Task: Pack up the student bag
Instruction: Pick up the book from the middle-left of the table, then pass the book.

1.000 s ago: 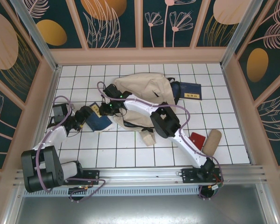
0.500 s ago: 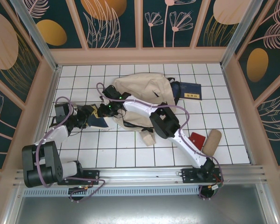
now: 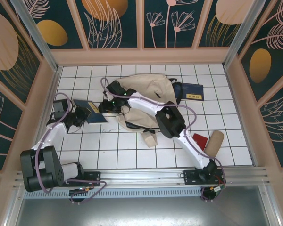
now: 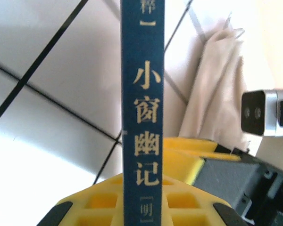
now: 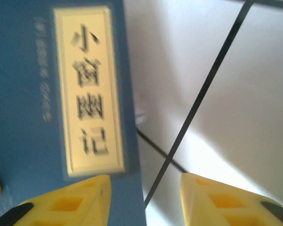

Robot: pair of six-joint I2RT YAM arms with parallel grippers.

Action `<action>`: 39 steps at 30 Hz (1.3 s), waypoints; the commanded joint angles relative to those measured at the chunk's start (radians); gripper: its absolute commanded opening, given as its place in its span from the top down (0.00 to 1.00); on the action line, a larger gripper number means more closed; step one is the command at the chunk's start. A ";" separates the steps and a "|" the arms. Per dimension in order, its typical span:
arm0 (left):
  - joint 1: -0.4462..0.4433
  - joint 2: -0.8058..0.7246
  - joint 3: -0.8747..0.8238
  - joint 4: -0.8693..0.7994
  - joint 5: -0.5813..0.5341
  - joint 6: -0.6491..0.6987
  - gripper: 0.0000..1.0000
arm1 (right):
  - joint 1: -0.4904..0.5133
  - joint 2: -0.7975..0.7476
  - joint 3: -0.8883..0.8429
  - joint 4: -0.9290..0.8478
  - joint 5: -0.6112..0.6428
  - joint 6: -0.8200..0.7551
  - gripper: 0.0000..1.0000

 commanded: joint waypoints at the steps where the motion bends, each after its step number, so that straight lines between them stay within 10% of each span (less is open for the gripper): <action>1: -0.005 -0.067 0.090 0.003 0.019 0.034 0.97 | -0.045 -0.248 -0.105 0.081 -0.011 -0.020 0.49; 14: -0.214 -0.029 0.182 0.554 0.170 -0.383 0.98 | -0.252 -0.792 -0.867 0.722 -0.151 0.306 0.13; 25: -0.401 0.119 0.268 0.831 0.176 -0.585 0.99 | -0.291 -0.837 -1.076 1.171 -0.295 0.628 0.10; 33: -0.433 0.150 0.266 0.891 0.167 -0.633 1.00 | -0.300 -0.830 -1.145 1.417 -0.269 0.801 0.33; 39: -0.450 0.152 0.262 0.899 0.160 -0.643 1.00 | -0.302 -0.805 -1.152 1.548 -0.263 0.904 0.74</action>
